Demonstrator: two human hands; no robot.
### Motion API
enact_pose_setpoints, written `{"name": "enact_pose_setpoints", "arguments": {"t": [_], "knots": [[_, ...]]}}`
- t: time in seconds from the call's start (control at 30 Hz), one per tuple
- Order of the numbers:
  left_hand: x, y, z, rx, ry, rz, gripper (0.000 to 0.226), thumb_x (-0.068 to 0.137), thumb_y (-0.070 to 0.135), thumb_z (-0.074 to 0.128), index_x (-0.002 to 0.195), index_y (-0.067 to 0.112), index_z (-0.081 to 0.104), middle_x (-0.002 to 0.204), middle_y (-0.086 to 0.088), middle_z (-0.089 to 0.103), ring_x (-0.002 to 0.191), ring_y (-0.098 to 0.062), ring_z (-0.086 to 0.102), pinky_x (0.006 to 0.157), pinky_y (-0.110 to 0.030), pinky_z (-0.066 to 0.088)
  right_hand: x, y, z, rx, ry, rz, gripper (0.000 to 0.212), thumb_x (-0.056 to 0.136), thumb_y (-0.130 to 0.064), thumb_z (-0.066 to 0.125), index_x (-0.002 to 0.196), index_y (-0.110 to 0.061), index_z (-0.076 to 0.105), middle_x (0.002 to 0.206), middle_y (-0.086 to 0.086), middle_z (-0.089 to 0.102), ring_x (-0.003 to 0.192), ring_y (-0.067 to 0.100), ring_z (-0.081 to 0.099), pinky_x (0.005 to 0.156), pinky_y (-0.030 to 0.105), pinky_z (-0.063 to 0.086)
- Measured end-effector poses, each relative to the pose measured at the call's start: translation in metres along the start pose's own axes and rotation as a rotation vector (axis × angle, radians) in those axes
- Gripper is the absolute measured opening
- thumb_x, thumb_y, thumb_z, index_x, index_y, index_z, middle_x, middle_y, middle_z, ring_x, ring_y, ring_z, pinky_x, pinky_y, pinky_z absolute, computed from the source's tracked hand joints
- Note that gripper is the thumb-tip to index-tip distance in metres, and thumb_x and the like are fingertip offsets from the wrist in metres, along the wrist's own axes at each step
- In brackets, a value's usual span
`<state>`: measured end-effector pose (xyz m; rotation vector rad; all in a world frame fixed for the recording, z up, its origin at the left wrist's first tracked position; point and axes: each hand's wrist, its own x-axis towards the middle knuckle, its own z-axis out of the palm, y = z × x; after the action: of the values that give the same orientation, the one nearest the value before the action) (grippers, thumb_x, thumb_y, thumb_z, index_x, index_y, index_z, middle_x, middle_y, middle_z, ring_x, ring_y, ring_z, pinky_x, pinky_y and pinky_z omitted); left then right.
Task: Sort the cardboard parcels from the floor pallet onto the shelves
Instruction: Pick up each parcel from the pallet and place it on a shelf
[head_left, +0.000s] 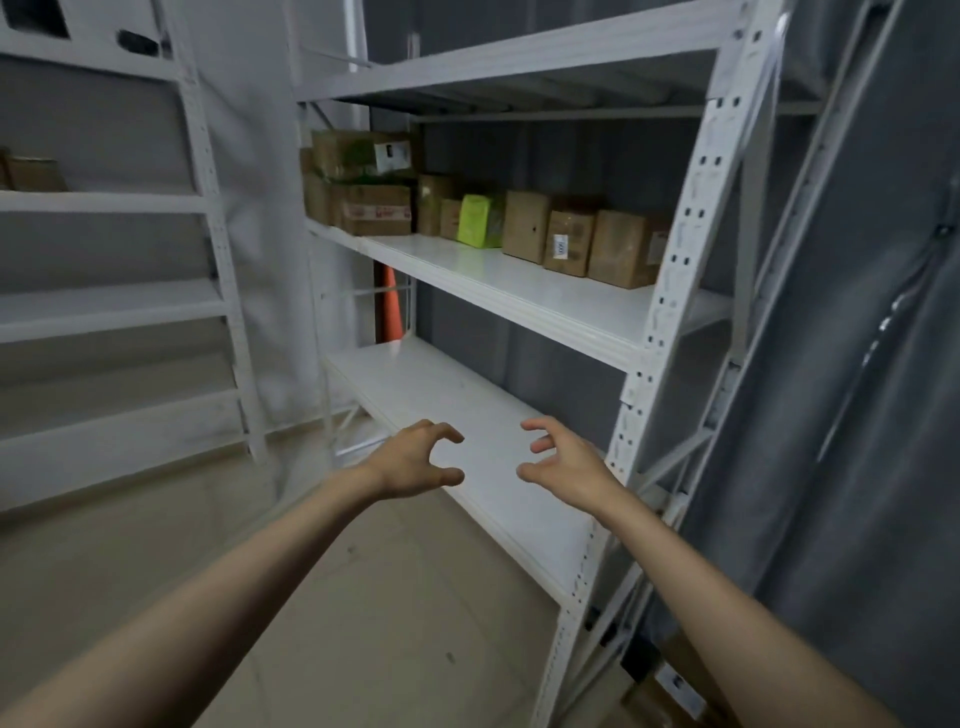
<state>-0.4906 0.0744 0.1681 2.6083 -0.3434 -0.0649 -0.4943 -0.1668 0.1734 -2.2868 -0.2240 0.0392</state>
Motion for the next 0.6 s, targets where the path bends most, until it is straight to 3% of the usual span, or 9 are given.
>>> {"name": "enact_pose_setpoints", "arguments": {"t": [0.33, 0.6], "knots": [[0.07, -0.138, -0.116, 0.043, 0.055, 0.02, 0.055, 0.091, 0.036, 0.07, 0.141, 0.024, 0.052, 0.143, -0.004, 0.05, 0.129, -0.019, 0.048, 0.105, -0.031, 0.039, 0.144, -0.1, 0.092, 0.025, 0.04, -0.049, 0.052, 0.088, -0.024, 0.07, 0.136, -0.033, 0.05, 0.124, 0.001, 0.053, 0.1, 0.019, 0.064, 0.071, 0.024, 0.05], [0.131, -0.214, -0.177, 0.013, 0.127, 0.016, 0.052, 0.09, 0.036, 0.072, 0.138, 0.025, 0.054, 0.142, -0.003, 0.053, 0.126, -0.019, 0.049, 0.104, -0.034, 0.043, 0.251, -0.158, 0.124, -0.024, 0.054, -0.1, 0.055, 0.089, -0.023, 0.07, 0.14, -0.028, 0.048, 0.125, 0.002, 0.053, 0.104, 0.021, 0.062, 0.082, 0.029, 0.051]]}}
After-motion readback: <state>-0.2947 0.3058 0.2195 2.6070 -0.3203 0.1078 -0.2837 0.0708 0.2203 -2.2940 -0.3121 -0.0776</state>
